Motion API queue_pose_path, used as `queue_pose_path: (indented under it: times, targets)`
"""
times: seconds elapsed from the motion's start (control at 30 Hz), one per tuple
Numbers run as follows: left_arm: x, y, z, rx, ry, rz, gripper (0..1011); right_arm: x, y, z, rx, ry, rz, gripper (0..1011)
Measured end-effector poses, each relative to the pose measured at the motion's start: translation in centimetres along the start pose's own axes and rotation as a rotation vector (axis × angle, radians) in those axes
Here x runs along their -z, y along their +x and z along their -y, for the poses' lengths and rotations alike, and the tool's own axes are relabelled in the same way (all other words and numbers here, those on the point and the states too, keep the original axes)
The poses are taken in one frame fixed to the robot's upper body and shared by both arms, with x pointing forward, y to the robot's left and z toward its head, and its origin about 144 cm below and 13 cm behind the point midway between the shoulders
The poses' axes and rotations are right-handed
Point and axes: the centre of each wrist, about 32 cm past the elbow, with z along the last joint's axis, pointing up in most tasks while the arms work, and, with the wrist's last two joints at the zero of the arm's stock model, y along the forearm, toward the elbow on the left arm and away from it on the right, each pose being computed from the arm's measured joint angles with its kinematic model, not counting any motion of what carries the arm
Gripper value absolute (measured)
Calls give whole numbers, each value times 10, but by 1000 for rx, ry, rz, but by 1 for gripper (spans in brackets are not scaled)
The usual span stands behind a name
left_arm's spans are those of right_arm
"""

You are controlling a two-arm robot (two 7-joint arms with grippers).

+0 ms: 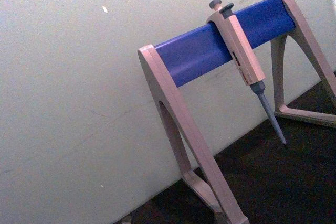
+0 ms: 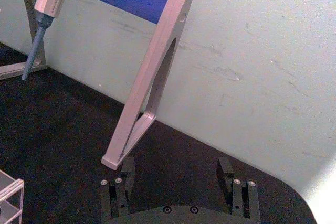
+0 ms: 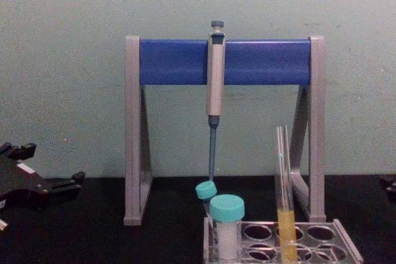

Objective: Pick up the test tube from the test tube rack, shake it, then place it back into the test tube rack.

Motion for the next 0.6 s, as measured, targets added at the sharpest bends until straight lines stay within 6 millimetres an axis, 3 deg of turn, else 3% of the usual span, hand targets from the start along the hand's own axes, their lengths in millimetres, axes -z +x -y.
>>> queue_pose_path:
  times: [0.6]
  targets:
    - [0,0,0,0,0,0,1010,0,0,0,0,0,0,1000]
